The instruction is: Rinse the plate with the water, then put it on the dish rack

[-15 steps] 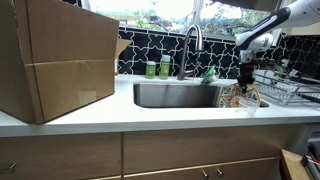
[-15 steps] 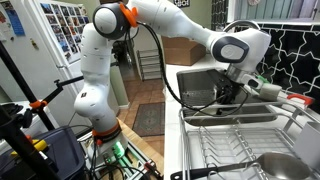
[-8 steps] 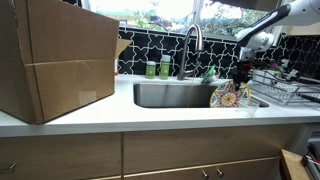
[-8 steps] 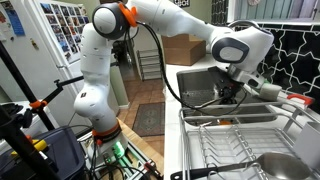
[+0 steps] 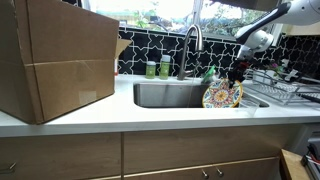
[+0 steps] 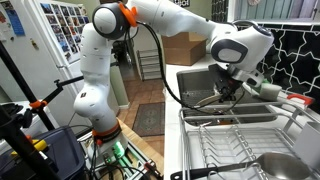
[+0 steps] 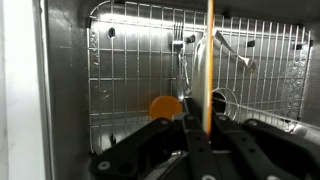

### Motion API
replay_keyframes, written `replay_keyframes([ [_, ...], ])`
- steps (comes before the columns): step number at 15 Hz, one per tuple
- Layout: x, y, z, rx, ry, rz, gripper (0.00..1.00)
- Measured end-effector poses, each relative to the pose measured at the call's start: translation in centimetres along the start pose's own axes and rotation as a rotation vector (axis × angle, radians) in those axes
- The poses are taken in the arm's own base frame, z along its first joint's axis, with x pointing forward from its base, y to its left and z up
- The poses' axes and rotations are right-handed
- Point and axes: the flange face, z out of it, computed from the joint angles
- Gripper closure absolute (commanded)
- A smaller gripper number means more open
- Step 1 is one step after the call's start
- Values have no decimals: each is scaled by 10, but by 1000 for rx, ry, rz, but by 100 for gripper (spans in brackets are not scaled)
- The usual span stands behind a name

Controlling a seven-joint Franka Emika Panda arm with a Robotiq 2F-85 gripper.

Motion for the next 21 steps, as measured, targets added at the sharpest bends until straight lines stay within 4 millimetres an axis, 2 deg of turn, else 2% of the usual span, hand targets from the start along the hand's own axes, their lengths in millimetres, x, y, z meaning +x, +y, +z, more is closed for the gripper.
replay_keyframes([
  [3, 0, 0, 2, 0, -3, 0, 90],
  [4, 0, 0, 2, 0, -3, 0, 97],
  [8, 1, -3, 4, 18, -4, 1, 97],
  [15, 9, -19, 12, 197, 42, -24, 97],
  [21, 16, -21, 9, 312, 86, -57, 97],
])
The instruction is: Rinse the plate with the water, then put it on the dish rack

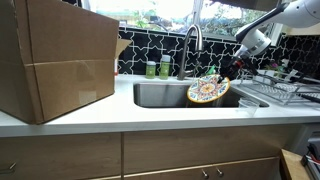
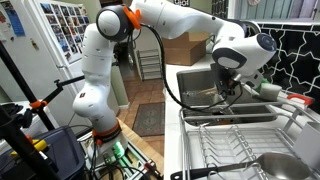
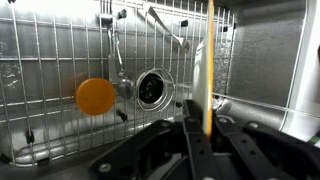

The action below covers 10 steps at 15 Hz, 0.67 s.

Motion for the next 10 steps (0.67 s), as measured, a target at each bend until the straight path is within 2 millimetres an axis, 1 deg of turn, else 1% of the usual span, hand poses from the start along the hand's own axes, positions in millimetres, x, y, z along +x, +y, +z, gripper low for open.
replay_keyframes([
  [5, 0, 2, -5, 104, -12, -48, 97],
  [10, 1, 1, -3, 155, -38, -78, 97],
])
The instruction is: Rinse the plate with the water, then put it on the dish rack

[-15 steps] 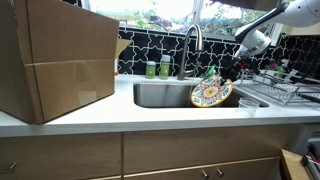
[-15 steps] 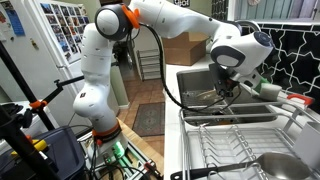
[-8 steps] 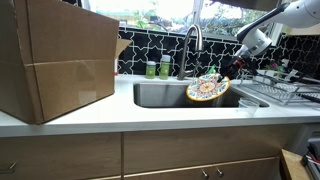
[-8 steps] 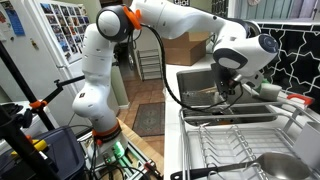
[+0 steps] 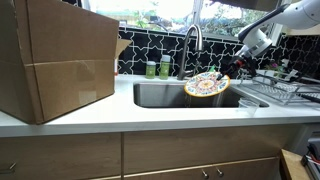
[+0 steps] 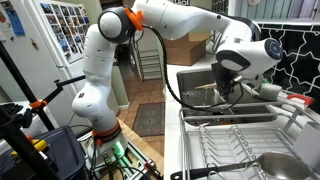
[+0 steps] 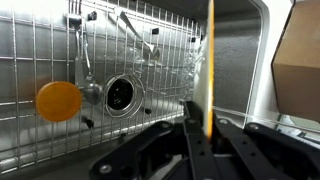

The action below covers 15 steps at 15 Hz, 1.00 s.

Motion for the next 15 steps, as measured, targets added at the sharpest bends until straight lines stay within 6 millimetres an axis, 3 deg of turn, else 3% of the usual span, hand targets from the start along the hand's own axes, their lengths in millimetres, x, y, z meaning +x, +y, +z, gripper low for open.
replay_keyframes([
  [15, 4, -12, 2, 109, -27, -43, 97],
])
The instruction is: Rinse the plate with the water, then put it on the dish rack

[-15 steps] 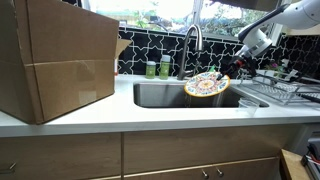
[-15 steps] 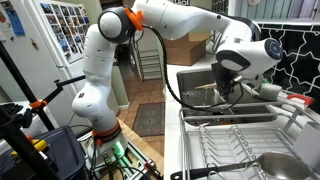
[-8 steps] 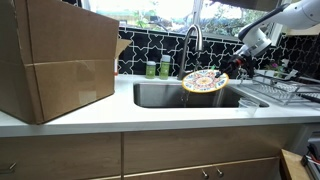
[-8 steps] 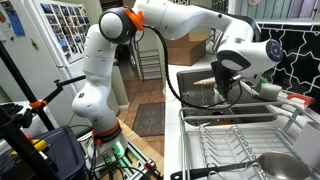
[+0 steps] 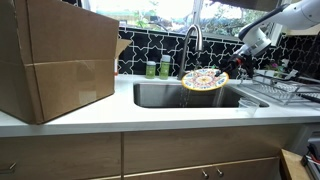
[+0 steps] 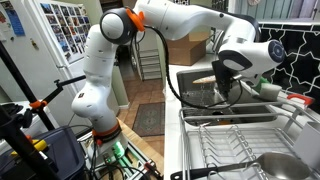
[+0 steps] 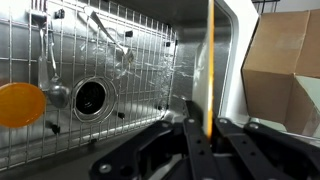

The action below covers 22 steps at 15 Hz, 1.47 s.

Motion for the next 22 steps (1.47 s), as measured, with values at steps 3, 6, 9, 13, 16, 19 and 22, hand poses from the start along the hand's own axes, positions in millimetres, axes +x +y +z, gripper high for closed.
replay_keyframes([
  [3, 3, 1, -9, -20, 32, -2, 97],
  [6, 5, 0, -10, -24, 37, -6, 97],
  [9, 1, -3, -4, 4, -12, -11, 97],
  [13, -5, -5, 1, 38, -92, -11, 97],
  [16, -6, -5, 2, 40, -135, -14, 97],
  [19, -2, -3, -1, 23, -116, -10, 97],
  [22, 7, 1, -8, -18, -44, 8, 97],
])
